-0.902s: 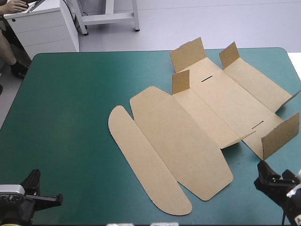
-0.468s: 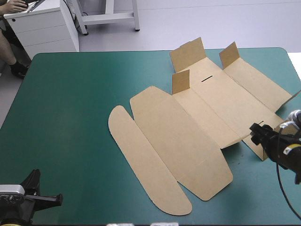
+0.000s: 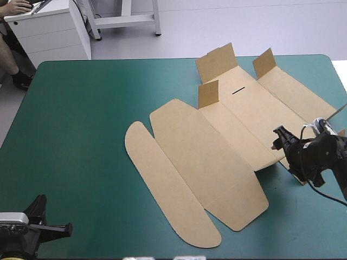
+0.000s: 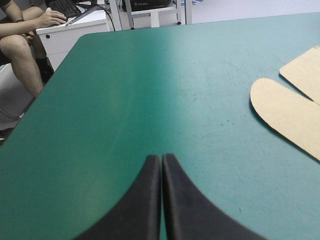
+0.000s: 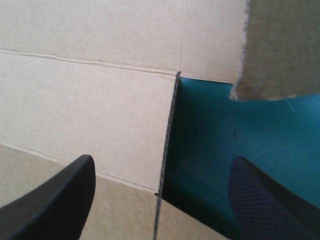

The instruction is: Fold the box

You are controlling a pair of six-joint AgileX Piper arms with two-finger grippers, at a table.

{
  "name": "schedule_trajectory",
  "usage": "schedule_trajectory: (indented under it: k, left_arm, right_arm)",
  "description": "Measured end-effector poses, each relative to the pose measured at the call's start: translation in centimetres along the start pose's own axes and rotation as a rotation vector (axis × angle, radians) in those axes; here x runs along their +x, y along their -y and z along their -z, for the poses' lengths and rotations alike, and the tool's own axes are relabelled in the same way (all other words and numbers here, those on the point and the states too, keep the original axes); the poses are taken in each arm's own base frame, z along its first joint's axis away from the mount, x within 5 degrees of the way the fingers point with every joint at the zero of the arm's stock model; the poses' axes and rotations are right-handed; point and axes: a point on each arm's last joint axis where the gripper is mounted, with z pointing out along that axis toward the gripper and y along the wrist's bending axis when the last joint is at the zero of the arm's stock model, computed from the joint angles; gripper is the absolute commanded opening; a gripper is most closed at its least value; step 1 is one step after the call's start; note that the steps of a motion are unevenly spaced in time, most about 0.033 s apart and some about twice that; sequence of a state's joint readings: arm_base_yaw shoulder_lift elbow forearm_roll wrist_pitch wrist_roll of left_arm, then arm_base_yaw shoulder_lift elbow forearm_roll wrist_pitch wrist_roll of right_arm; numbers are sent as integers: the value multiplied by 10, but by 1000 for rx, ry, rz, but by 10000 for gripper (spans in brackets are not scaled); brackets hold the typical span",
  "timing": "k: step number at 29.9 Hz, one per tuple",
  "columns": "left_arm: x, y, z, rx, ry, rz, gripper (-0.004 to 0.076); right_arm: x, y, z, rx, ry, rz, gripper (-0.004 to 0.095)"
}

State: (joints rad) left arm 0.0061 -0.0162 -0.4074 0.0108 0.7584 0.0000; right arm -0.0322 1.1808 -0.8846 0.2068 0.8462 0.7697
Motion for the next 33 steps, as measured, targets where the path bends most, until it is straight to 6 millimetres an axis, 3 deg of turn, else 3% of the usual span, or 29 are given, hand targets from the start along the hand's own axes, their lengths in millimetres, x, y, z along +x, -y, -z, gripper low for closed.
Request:
schedule_trajectory:
  k: [12,15,19,20,28,33]
  left_arm:
    - [0,0,0,0,0,0,-10]
    - [0,0,0,0,0,0,-10]
    - [0,0,0,0,0,0,-10]
    - [0,0,0,0,0,0,-10]
    - [0,0,0,-3,0,-3,-10]
    - [0,0,0,-3,0,-3,-10]
  right_arm:
    - [-8,-6,-46,33,-79,-88,656]
    - [-9,-6,-49,39,-85,-90,488]
    - [-8,-6,-48,42,-88,-90,30]
    - [-8,-6,-48,43,-91,-91,-14]
    - [-7,-4,-48,63,-106,-77,-20]
    - [-9,-8,-48,10,-83,150,-20]
